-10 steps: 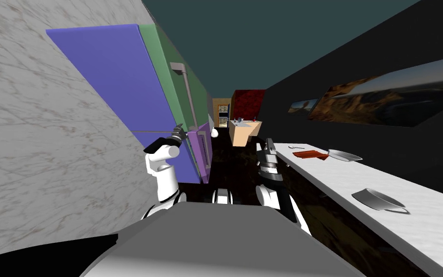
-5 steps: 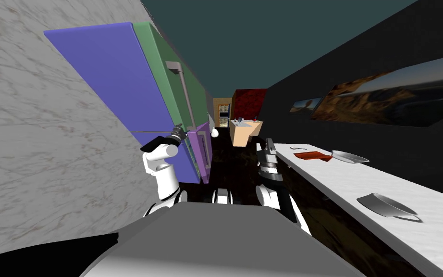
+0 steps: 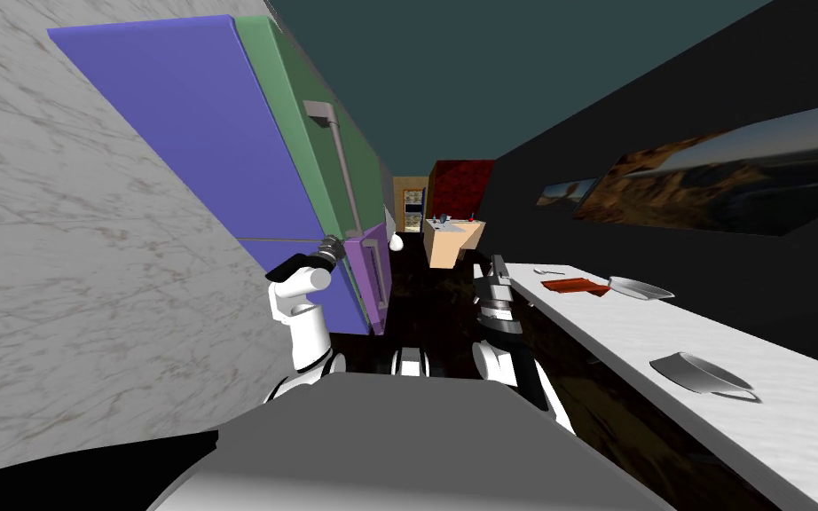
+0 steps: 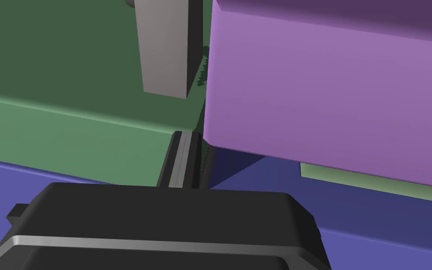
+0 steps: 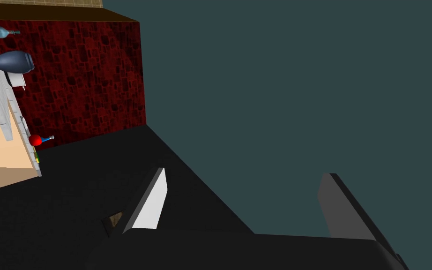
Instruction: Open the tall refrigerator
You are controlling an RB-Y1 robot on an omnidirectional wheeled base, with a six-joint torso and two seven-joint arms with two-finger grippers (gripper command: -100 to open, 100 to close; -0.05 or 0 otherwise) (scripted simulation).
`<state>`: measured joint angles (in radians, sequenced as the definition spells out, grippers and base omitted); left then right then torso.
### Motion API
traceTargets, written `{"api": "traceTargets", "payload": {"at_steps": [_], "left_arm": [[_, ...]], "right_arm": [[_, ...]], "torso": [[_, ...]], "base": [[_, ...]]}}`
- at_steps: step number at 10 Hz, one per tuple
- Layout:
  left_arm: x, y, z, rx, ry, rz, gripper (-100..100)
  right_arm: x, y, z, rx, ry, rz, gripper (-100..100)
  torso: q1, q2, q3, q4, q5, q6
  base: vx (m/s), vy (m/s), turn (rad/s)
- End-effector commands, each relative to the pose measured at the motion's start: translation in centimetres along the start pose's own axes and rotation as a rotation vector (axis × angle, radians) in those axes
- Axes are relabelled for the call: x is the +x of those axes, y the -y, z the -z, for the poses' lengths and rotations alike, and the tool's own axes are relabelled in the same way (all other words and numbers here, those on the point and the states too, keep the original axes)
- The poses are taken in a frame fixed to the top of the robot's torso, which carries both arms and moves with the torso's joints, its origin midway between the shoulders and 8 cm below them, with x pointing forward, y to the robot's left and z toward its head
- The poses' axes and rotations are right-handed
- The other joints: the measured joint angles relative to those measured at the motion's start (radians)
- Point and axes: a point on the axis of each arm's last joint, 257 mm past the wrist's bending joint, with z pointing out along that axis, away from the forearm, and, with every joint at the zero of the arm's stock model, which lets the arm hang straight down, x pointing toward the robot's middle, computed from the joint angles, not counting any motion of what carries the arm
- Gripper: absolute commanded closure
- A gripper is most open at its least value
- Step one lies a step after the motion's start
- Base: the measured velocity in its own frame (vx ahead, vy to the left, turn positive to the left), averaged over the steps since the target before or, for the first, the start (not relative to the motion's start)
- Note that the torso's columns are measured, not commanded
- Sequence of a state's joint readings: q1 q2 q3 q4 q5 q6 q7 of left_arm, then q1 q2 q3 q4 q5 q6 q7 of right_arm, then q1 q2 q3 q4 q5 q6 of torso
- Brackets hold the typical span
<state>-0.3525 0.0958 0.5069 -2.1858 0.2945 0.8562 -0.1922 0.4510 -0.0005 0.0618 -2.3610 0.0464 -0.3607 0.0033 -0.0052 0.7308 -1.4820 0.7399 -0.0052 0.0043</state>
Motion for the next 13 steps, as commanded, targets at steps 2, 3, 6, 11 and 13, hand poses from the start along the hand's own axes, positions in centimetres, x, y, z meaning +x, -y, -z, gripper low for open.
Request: {"api": "traceTargets", "payload": {"at_steps": [2, 3, 6, 11, 13], "left_arm": [[0.0, 1.9, 0.6, 0.015, -0.004, -0.009, -100], [0.0, 2.2, 0.7, 0.017, -0.005, -0.008, -100], [0.3, 3.5, 1.3, 0.023, -0.012, -0.002, -100], [-0.2, 3.1, 1.6, 0.011, -0.003, -0.005, 100], [-0.6, 1.9, 1.6, -0.019, 0.005, -0.005, 100]], "right_arm": [[0.0, 0.0, 0.0, 0.0, 0.0, 0.0, 0], [0.0, 0.0, 0.0, 0.0, 0.0, 0.0, 0], [0.0, 0.0, 0.0, 0.0, 0.0, 0.0, 0], [0.0, 0.0, 0.0, 0.0, 0.0, 0.0, 0], [0.0, 0.0, 0.0, 0.0, 0.0, 0.0, 0]], "torso": [[0.002, -0.002, -0.001, -0.003, 0.002, 0.001], [0.005, -0.006, -0.003, -0.009, 0.007, 0.001], [0.007, -0.011, -0.007, -0.007, 0.005, 0.002], [0.004, -0.014, -0.01, -0.008, 0.003, 0.006], [-0.002, -0.007, -0.006, -0.001, -0.002, 0.007]], "base": [[0.054, -0.006, -0.006], [0.046, -0.001, -0.018], [0.045, -0.006, -0.004], [0.02, 0.005, 0.036], [-0.061, -0.002, -0.03]]}}
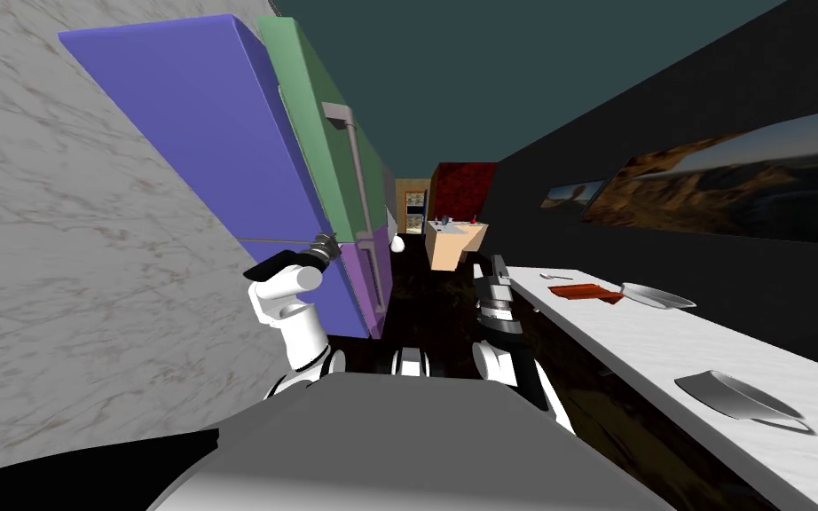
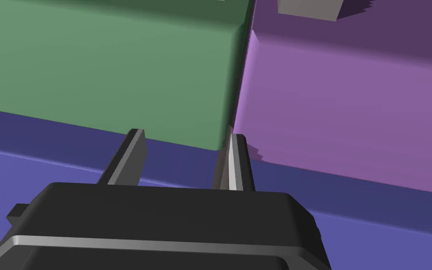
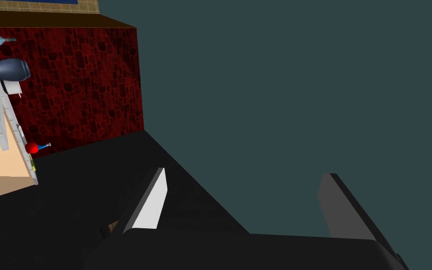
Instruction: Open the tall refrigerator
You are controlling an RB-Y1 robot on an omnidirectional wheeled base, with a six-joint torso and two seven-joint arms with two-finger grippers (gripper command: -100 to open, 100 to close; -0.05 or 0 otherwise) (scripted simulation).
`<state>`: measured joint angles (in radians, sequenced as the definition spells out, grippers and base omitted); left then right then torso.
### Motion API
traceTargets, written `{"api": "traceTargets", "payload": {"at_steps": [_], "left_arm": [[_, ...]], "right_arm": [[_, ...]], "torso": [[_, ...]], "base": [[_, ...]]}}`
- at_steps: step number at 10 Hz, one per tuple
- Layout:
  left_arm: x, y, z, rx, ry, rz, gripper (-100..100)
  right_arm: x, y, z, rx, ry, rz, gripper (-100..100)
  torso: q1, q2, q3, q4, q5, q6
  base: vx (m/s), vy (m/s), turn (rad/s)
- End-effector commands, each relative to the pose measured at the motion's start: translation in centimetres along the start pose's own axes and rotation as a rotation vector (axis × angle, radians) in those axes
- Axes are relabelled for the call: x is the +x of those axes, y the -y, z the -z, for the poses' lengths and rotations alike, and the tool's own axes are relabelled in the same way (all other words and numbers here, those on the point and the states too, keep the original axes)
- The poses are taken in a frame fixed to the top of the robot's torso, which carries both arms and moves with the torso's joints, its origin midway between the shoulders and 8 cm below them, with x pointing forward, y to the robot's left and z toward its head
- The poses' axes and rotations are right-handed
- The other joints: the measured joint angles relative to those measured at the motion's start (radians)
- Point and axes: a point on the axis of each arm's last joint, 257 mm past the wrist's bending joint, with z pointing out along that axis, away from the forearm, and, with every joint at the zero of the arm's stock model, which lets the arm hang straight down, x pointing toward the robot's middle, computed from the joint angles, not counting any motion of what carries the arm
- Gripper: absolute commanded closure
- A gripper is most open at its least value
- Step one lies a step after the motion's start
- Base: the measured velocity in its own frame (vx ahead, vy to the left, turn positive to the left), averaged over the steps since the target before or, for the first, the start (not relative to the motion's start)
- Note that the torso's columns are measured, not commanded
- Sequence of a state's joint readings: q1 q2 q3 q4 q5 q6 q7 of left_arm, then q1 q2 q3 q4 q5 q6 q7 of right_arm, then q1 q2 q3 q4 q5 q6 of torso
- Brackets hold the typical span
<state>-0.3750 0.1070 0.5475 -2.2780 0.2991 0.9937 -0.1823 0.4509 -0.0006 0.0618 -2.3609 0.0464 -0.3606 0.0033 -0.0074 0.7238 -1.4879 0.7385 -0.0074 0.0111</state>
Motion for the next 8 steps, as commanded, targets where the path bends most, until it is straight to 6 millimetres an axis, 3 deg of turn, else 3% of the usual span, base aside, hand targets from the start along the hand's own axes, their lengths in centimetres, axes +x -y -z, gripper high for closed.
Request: {"api": "traceTargets", "payload": {"at_steps": [1, 8], "left_arm": [[-1.5, 0.8, -0.5, 0.026, 0.054, 0.02, 100], [-6.5, 1.6, -0.7, 0.05, 0.238, 0.0, 100]], "right_arm": [[0.0, 0.0, 0.0, 0.0, 0.0, 0.0, 0], [0.0, 0.0, 0.0, 0.0, 0.0, 0.0, 0]], "torso": [[0.001, 0.005, 0.005, -0.001, 0.003, -0.007], [0.004, 0.001, 0.0, 0.0, 0.001, -0.001]], "base": [[-0.03, -0.092, -0.148], [-0.018, -0.103, -0.123]]}}
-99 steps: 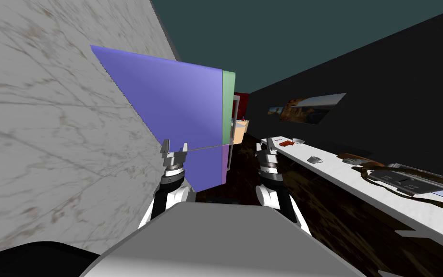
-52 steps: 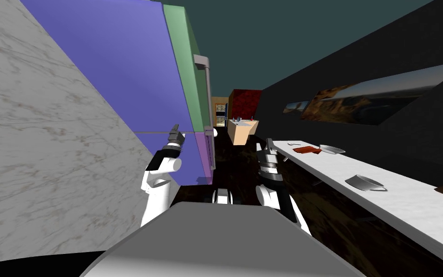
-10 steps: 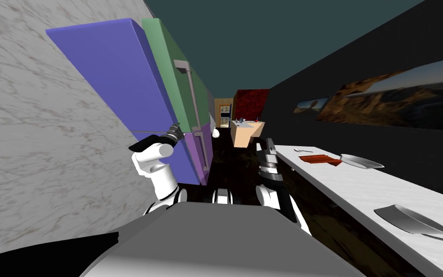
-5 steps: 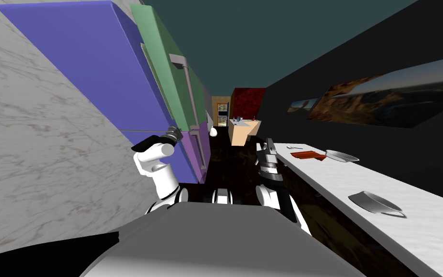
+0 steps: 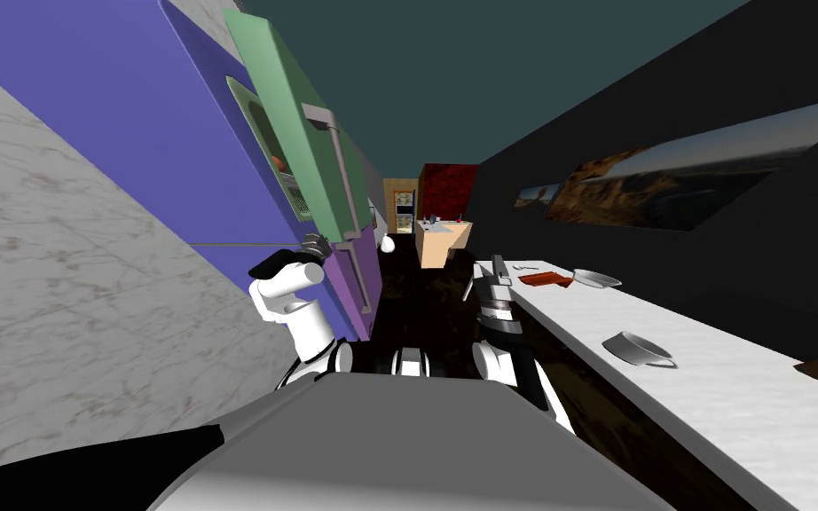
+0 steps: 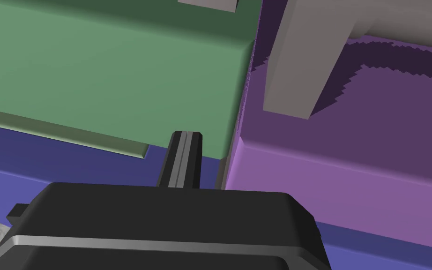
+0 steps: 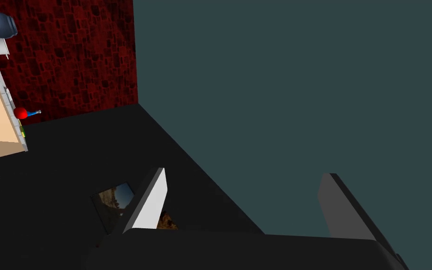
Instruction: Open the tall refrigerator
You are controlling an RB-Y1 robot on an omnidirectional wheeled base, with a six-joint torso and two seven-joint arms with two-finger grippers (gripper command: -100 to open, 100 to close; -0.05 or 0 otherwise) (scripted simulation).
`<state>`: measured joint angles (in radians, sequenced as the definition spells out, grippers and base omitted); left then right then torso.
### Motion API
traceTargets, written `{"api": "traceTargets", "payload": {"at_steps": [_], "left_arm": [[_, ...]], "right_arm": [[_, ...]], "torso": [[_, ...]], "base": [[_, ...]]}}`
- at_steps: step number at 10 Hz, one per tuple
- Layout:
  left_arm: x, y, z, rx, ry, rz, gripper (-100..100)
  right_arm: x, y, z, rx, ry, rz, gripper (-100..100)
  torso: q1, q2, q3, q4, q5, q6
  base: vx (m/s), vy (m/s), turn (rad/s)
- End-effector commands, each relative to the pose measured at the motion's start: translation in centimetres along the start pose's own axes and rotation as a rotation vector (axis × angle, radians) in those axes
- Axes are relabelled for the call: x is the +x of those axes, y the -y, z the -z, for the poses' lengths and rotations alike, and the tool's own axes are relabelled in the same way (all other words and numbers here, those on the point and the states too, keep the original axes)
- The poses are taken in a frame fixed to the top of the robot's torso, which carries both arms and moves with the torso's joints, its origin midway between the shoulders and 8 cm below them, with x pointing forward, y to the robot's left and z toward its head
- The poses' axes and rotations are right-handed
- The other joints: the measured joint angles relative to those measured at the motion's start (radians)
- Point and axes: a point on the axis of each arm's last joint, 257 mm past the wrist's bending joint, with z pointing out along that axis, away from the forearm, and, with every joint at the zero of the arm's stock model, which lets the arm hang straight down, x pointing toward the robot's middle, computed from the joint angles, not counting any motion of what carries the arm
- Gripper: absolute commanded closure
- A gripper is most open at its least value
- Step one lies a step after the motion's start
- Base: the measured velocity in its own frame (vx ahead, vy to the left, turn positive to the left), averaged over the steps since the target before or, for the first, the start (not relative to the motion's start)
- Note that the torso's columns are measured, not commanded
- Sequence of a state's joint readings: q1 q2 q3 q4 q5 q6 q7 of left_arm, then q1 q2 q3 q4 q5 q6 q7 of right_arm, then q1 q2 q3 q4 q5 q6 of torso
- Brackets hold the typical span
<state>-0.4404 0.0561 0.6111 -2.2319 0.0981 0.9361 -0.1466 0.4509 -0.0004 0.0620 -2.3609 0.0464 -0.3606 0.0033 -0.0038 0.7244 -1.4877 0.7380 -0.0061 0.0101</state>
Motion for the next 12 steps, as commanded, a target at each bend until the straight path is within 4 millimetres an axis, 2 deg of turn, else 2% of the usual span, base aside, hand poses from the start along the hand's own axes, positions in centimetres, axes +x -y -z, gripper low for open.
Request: {"api": "traceTargets", "payload": {"at_steps": [1, 5, 6, 11, 12], "left_arm": [[-1.4, 1.2, -0.4, 0.027, 0.057, -0.019, 100], [-4.3, 2.0, -1.1, 0.053, 0.173, -0.001, 100], [-4.9, 1.9, -1.0, 0.049, 0.197, -0.021, 100], [-7.8, 2.3, -1.1, 0.063, 0.317, -0.023, 100], [-8.1, 2.4, -1.0, 0.062, 0.333, -0.037, 100]], "right_arm": [[0.0, 0.0, 0.0, 0.0, 0.0, 0.0, 0], [0.0, 0.0, 0.0, 0.0, 0.0, 0.0, 0], [0.0, 0.0, 0.0, 0.0, 0.0, 0.0, 0], [0.0, 0.0, 0.0, 0.0, 0.0, 0.0, 0], [0.0, 0.0, 0.0, 0.0, 0.0, 0.0, 0]], "torso": [[-0.001, -0.001, -0.001, 0.001, -0.002, -0.001], [0.002, -0.001, -0.001, 0.002, -0.002, -0.001], [0.0, -0.005, -0.004, 0.001, -0.004, 0.003], [0.005, -0.001, -0.001, 0.003, -0.002, -0.003], [0.002, -0.002, -0.002, 0.001, -0.002, 0.0]], "base": [[-0.002, -0.053, -0.001], [-0.002, -0.095, -0.145], [-0.002, -0.109, -0.125], [0.005, -0.098, -0.119], [0.011, -0.121, -0.105]]}}
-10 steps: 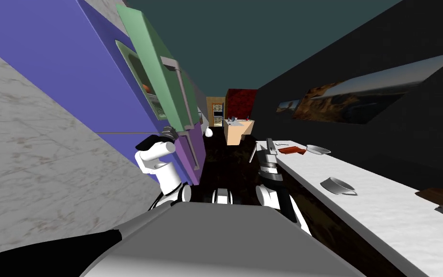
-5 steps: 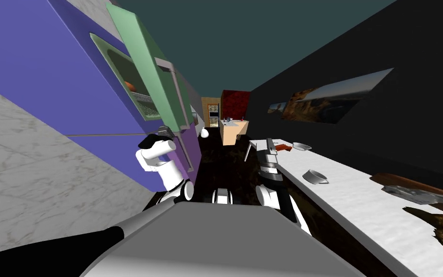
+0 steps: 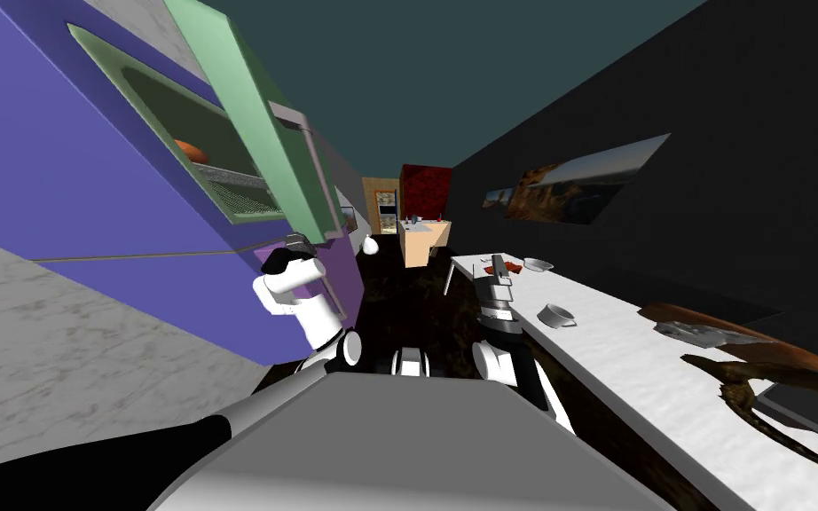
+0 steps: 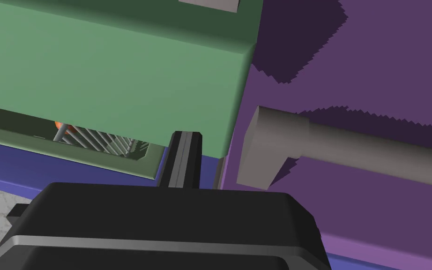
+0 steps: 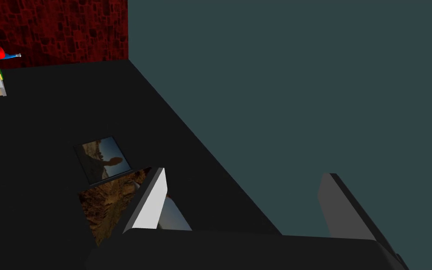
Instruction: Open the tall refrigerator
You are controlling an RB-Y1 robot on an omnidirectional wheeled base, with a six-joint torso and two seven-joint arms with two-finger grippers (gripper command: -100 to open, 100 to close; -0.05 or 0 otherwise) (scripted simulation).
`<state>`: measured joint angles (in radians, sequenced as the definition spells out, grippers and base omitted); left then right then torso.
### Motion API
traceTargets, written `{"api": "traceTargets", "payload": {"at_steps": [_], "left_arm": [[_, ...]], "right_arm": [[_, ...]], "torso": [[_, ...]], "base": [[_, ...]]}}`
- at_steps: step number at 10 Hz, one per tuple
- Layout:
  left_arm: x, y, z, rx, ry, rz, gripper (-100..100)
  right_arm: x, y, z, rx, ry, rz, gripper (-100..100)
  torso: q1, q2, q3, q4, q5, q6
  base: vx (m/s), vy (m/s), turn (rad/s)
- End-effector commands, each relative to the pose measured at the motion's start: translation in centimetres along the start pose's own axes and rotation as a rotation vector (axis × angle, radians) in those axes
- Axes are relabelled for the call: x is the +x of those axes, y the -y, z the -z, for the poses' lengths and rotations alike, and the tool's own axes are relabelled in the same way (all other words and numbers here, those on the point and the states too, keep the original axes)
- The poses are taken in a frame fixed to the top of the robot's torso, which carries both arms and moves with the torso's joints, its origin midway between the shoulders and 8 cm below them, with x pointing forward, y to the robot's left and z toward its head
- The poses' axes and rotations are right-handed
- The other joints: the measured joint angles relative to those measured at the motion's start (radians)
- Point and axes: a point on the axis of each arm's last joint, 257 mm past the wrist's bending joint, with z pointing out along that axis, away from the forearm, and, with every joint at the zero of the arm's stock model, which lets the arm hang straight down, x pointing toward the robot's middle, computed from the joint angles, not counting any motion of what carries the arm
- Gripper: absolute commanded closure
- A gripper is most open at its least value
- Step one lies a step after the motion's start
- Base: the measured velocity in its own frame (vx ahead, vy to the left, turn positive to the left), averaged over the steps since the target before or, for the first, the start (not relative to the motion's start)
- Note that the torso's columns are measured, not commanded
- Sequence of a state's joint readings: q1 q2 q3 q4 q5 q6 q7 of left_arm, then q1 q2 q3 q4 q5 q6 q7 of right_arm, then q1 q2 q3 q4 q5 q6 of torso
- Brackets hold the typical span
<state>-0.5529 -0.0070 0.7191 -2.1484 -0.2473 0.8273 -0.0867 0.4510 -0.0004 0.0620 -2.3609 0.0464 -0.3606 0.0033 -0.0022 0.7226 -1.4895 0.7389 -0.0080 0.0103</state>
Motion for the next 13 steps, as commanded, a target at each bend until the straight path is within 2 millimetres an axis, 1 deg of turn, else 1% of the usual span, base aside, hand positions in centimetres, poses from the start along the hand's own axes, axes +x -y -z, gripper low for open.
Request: {"api": "traceTargets", "payload": {"at_steps": [1, 2, 3, 4, 5, 7, 8, 9, 10, 12, 13], "left_arm": [[-0.6, 1.9, -0.4, 0.035, 0.049, -0.022, 100], [-1.0, 2.1, -0.8, 0.043, 0.075, 0.001, 100], [-1.5, 2.0, -0.7, 0.041, 0.093, -0.016, 100], [-1.9, 2.0, -0.7, 0.039, 0.11, -0.033, 100], [-2.2, 2.2, -1.0, 0.045, 0.133, -0.011, 100], [-3.3, 2.2, -0.8, 0.04, 0.178, -0.057, 100], [-3.4, 2.3, -1.1, 0.046, 0.194, -0.033, 100], [-3.9, 2.3, -1.0, 0.044, 0.213, -0.054, 100], [-4.4, 2.3, -0.9, 0.041, 0.233, -0.075, 100], [-4.4, 2.3, -0.8, 0.041, 0.232, -0.075, 100], [-5.8, 4.0, -1.1, 0.073, 0.258, -0.098, -100]], "right_arm": [[0.0, 0.0, 0.0, 0.0, 0.0, 0.0, 0], [0.0, 0.0, 0.0, 0.0, 0.0, 0.0, 0], [0.0, 0.0, 0.0, 0.0, 0.0, 0.0, 0], [0.0, 0.0, 0.0, 0.0, 0.0, 0.0, 0], [0.0, 0.0, 0.0, 0.0, 0.0, 0.0, 0], [0.0, 0.0, 0.0, 0.0, 0.0, 0.0, 0], [0.0, 0.0, 0.0, 0.0, 0.0, 0.0, 0], [0.0, 0.0, 0.0, 0.0, 0.0, 0.0, 0], [0.0, 0.0, 0.0, 0.0, 0.0, 0.0, 0], [0.0, 0.0, 0.0, 0.0, 0.0, 0.0, 0], [0.0, 0.0, 0.0, 0.0, 0.0, 0.0, 0]], "torso": [[0.002, -0.001, -0.001, 0.001, -0.002, -0.001], [0.007, 0.002, 0.001, 0.003, 0.0, -0.005], [0.005, 0.001, 0.0, 0.002, 0.0, -0.001], [0.003, 0.002, 0.003, -0.001, 0.003, -0.006], [0.008, 0.007, 0.006, -0.001, 0.006, -0.009], [0.004, 0.009, 0.008, -0.001, 0.006, -0.008], [0.008, 0.012, 0.01, 0.0, 0.008, -0.011], [0.004, 0.012, 0.01, -0.001, 0.007, -0.008], [0.002, 0.013, 0.011, -0.001, 0.007, -0.01], [0.006, 0.017, 0.014, 0.0, 0.009, -0.011], [0.005, 0.017, 0.015, 0.0, 0.009, -0.01]], "base": [[-0.003, -0.047, -0.022], [0.005, -0.098, -0.26], [0.023, -0.089, -0.151], [0.034, -0.035, 0.014], [0.018, -0.105, -0.115], [0.026, -0.078, -0.121], [0.031, -0.097, -0.214], [0.029, -0.105, -0.143], [0.018, -0.052, -0.001], [0.005, -0.004, 0.012], [0.007, -0.003, -0.008]]}}
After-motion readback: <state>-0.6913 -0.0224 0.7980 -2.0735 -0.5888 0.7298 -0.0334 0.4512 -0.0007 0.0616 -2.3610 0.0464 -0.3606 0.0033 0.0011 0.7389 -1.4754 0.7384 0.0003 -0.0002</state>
